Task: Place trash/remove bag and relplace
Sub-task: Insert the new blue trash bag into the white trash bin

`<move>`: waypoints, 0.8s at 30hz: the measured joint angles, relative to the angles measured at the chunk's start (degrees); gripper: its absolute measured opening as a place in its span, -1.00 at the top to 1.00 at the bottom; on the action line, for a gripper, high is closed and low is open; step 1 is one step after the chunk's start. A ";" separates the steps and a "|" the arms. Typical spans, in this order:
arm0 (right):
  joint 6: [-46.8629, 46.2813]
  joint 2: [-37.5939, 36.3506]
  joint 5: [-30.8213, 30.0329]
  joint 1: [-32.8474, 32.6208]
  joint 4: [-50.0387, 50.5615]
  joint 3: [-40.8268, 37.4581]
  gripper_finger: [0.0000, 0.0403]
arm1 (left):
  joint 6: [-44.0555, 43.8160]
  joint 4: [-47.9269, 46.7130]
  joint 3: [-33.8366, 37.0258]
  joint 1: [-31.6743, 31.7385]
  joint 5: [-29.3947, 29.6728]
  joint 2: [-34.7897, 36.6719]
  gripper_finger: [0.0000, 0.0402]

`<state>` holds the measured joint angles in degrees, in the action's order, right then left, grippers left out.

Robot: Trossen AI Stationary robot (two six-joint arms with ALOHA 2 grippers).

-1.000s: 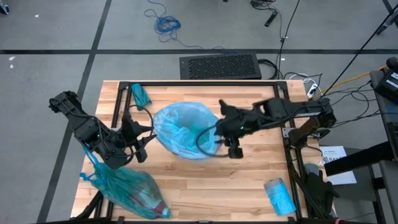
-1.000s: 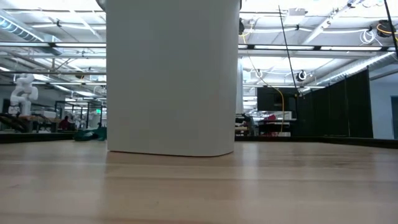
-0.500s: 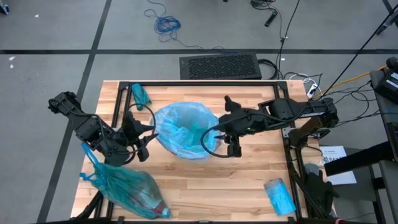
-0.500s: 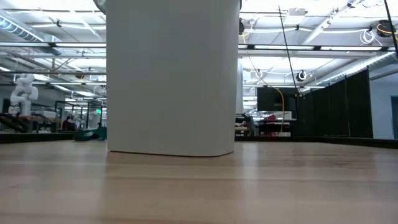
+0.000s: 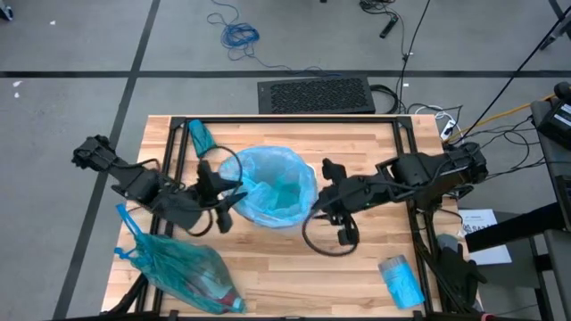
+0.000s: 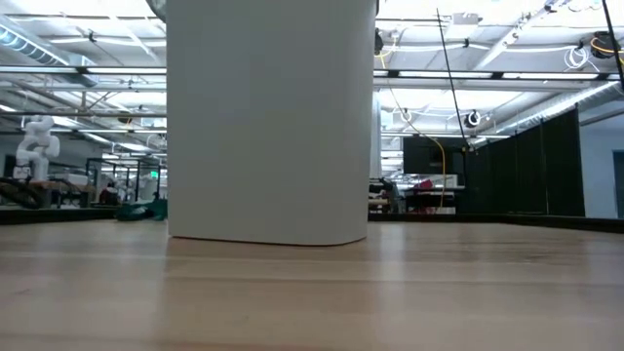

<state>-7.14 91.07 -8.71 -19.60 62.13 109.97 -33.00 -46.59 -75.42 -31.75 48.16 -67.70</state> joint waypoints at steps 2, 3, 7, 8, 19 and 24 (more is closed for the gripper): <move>0.11 0.00 -0.35 -0.92 -0.99 0.00 0.56 | -1.12 0.02 -0.02 2.25 -2.44 -1.00 0.33; 0.11 0.00 -0.46 -1.22 -1.63 0.00 0.56 | -1.09 0.17 -0.02 3.14 -3.88 -1.64 0.33; 0.04 0.00 -0.79 -1.52 -4.36 0.00 0.56 | -0.99 1.57 0.00 5.49 -9.08 -3.75 0.33; 0.25 0.04 -0.79 -1.52 -5.09 0.00 0.56 | -1.03 1.87 0.00 5.63 -10.04 -4.17 0.33; 6.58 2.97 2.70 -1.50 -6.59 0.02 0.50 | -1.04 4.23 -0.01 5.79 -11.60 -5.86 0.33; 8.03 5.00 2.80 -1.49 -6.39 0.02 0.37 | -1.05 4.13 -0.01 5.77 -11.60 -5.86 0.33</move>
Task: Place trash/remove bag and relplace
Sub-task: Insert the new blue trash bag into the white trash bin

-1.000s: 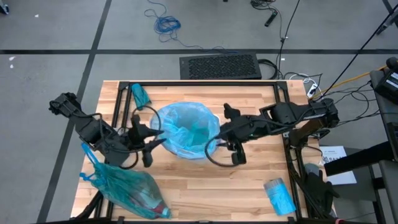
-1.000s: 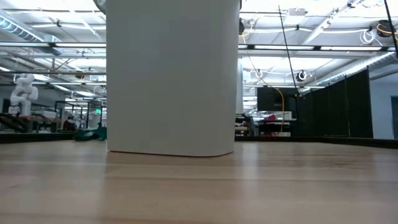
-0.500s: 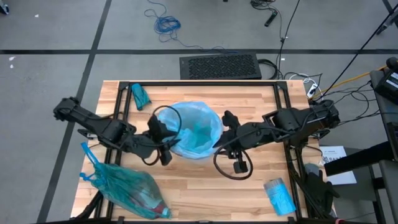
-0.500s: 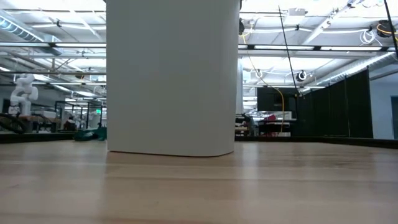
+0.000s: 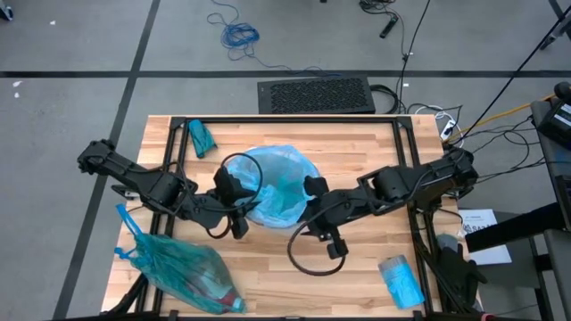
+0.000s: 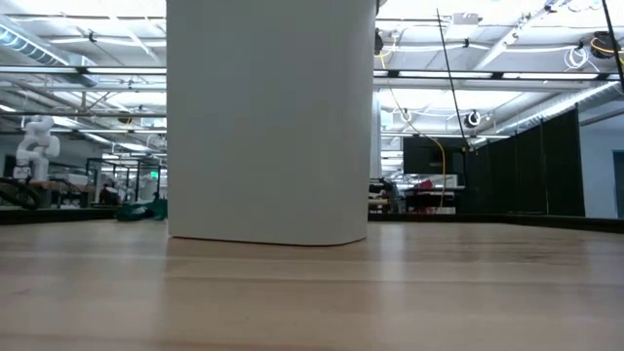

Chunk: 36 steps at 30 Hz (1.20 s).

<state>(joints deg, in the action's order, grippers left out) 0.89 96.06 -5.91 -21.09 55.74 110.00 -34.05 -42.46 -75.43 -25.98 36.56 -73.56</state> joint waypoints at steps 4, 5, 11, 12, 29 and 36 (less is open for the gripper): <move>-0.43 1.58 -0.31 0.66 0.81 0.00 0.30 | -0.01 -0.05 0.00 0.02 0.01 0.00 0.33; -0.63 1.94 -0.36 0.83 0.94 0.00 0.30 | -0.01 -0.04 0.01 0.00 0.00 0.00 0.33; -2.20 2.72 -2.31 0.84 1.24 0.02 0.54 | -0.01 -0.22 0.01 0.02 0.02 0.00 0.33; -2.28 2.80 -2.28 0.84 1.49 0.02 0.62 | -0.01 -0.25 0.01 0.02 0.02 0.00 0.33; -4.72 4.31 0.31 0.72 1.93 -0.74 1.00 | 0.38 -0.67 0.01 0.04 0.04 -0.02 0.33; -6.05 5.03 1.56 0.38 -2.90 -5.72 1.00 | 0.34 -0.65 -0.01 0.04 0.06 -0.02 0.33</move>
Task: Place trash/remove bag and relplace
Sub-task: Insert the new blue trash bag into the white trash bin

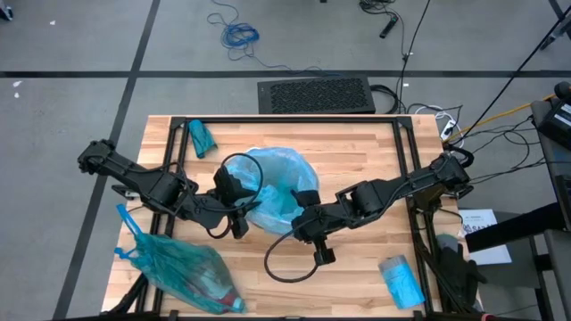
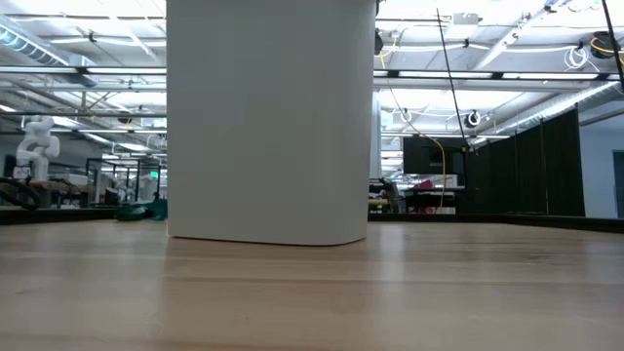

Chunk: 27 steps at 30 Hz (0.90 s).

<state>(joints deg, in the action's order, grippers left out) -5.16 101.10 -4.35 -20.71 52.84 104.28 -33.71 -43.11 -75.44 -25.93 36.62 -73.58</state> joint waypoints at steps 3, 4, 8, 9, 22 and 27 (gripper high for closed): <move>-0.20 -0.09 -0.21 0.42 -1.70 -0.94 1.00 | 0.02 0.00 0.01 0.00 0.00 0.00 0.33; -0.29 -0.11 -0.48 0.65 -2.31 -1.40 1.00 | 0.02 0.00 0.00 0.00 0.00 0.00 0.33; -1.14 -0.11 -2.96 1.44 -2.14 -2.17 1.00 | 0.00 0.04 0.00 0.00 0.00 -0.01 0.33; -1.28 -0.13 -2.99 1.66 -2.15 -2.41 1.00 | -0.02 0.04 0.01 0.00 0.00 -0.02 0.33; -2.80 -0.17 -3.04 2.01 -5.30 -8.14 1.00 | 0.00 0.08 0.00 0.00 0.00 0.00 0.33; -2.60 -0.13 -2.84 2.03 -6.41 -8.58 1.00 | 1.03 1.22 -0.51 -0.02 0.00 0.15 0.33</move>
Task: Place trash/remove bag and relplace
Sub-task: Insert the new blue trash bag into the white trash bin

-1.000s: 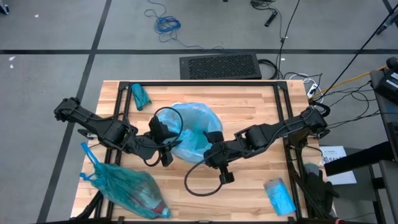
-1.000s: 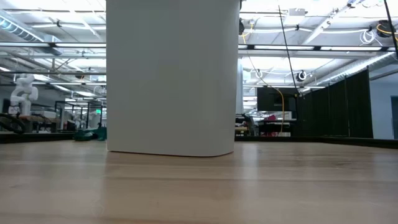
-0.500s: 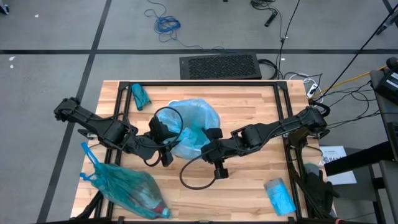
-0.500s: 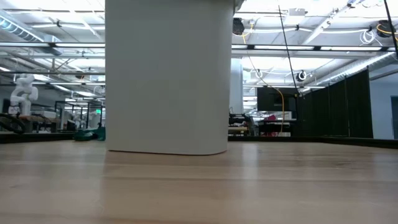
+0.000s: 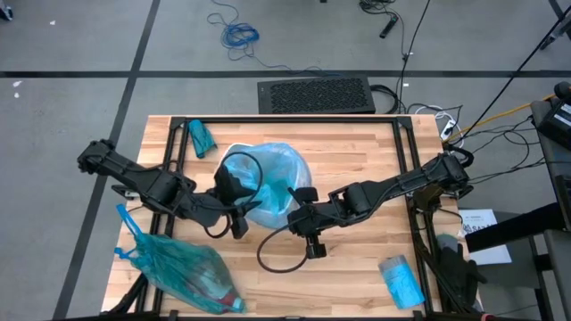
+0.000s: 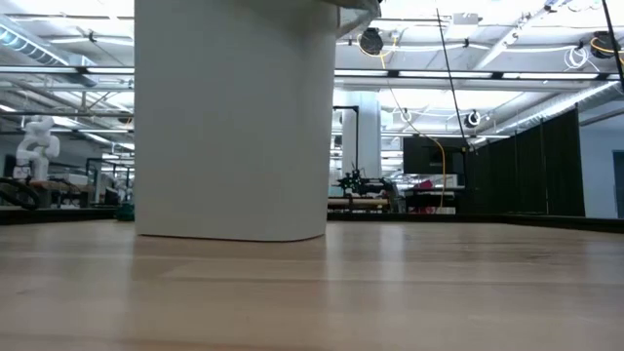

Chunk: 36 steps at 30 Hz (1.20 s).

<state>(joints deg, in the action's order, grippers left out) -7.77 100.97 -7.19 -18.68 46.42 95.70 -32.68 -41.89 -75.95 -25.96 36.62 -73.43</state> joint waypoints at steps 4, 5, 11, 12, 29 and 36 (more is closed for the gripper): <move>0.80 0.00 -0.13 0.00 -0.06 0.00 1.00 | 3.82 0.72 -4.47 -0.24 0.52 0.07 0.33; 0.98 0.00 -0.17 0.00 -0.14 0.00 1.00 | 5.23 0.58 -6.23 -0.53 1.03 0.08 0.33; 2.07 0.00 -0.20 0.00 -1.57 0.02 1.00 | 7.49 -8.89 -15.71 -1.74 3.64 0.22 0.33; 2.25 0.00 -0.20 0.00 -1.58 0.02 1.00 | 5.13 -13.12 -17.10 -1.86 4.15 0.22 0.33; 4.02 -2.95 0.16 1.42 -4.34 0.08 1.00 | -27.47 -42.22 -20.25 -1.99 -6.10 0.22 0.33; 3.98 -3.32 2.80 2.64 -5.85 0.11 1.00 | -32.77 -45.02 -20.25 -4.33 -9.29 0.22 0.33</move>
<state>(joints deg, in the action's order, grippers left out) -3.78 97.65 -4.39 -16.04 40.57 95.81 -65.45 -86.91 -96.20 -30.29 27.34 -73.21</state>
